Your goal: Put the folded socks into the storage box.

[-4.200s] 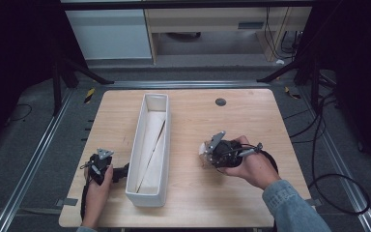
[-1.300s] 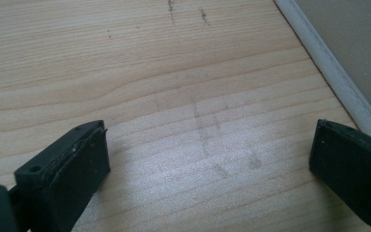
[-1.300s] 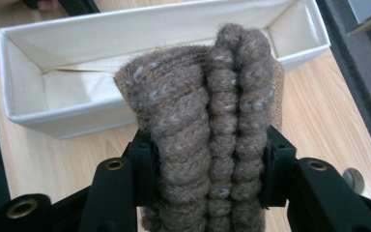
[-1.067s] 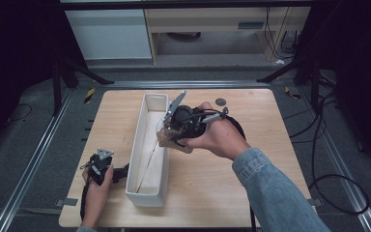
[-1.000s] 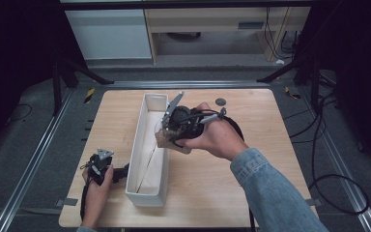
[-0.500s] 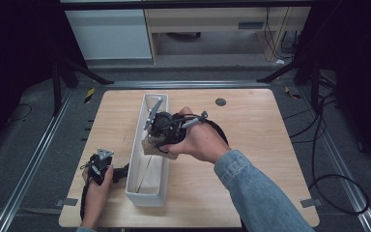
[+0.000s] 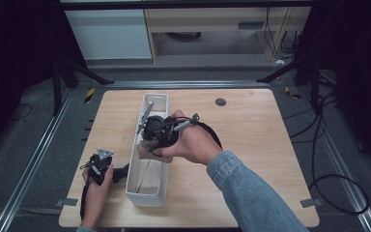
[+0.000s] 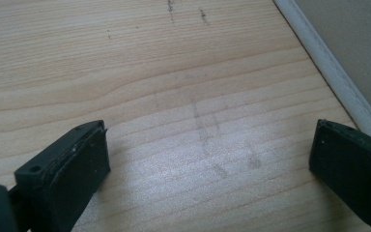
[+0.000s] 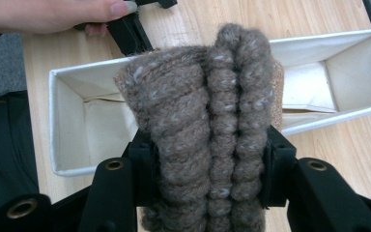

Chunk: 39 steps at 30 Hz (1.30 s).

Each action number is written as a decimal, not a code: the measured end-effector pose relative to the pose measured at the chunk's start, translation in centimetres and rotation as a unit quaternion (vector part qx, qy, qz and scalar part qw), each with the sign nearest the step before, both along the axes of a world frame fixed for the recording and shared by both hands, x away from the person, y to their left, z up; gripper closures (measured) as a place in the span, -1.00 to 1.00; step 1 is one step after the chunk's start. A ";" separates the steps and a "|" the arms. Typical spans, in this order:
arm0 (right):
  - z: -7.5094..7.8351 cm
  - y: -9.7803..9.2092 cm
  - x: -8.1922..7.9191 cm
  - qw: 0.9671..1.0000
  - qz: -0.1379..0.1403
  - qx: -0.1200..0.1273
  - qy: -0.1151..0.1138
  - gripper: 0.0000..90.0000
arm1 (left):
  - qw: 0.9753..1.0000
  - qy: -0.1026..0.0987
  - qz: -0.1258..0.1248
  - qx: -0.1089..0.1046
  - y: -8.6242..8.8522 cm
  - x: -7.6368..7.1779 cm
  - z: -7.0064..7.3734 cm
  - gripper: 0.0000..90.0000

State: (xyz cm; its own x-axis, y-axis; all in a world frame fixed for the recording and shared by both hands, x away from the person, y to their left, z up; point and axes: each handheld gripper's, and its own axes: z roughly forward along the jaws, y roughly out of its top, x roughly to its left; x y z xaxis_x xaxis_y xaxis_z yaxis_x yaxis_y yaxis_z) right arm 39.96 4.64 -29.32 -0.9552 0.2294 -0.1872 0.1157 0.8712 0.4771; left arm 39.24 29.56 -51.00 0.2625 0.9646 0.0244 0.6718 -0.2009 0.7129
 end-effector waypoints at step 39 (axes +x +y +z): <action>-1.8 2.6 -1.7 0.999 0.022 -0.014 0.022 0.18 | 1.000 -0.001 -0.003 0.000 0.0 0.0 0.0 -1.00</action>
